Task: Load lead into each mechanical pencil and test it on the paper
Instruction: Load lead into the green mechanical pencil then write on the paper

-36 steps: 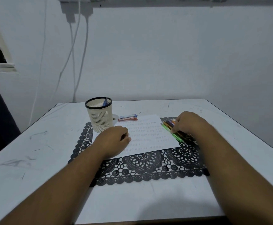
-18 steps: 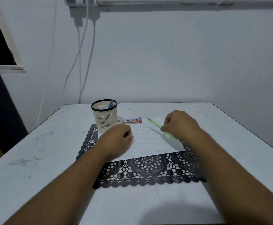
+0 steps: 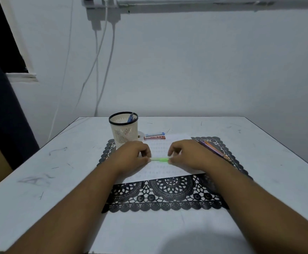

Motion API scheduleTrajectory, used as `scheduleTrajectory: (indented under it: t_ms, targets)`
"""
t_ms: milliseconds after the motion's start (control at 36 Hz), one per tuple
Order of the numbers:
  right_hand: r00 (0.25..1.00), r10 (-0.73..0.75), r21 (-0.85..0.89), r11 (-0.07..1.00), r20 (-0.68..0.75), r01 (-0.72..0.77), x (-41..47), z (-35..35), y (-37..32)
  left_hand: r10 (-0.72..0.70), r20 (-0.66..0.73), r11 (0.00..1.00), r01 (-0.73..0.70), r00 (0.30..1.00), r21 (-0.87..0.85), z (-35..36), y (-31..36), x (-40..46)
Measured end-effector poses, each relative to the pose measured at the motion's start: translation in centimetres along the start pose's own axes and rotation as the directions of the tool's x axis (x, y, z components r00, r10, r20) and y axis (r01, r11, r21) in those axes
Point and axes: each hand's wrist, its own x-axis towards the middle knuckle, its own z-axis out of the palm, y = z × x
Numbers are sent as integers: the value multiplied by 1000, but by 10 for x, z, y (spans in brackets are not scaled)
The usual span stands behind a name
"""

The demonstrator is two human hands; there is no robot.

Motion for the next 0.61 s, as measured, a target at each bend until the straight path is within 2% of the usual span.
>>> scheduleTrajectory:
  t_ms: [83,139,222,361,611]
  targets:
    - [999,16,100,995,40,-20,0,-3,16,-30,63,1000,29,998,6,-7,-4,1]
    - [1000,10,100,995,29,-12,2,-3,20,-67,97,998,69,993,-13,-8,-8,1]
    - [1000,-24,-20,1000,2,24,5,0,22,-93,137,995,97,986,-25,-9,-9,1]
    - [976,72,-224,974,205,-25,4,5,18,-122,192,992,112,974,60,-15,-9,3]
    - [964,135,-292,954,231,-63,-10,1,-3,-178,279,983,158,944,94,-25,-11,0]
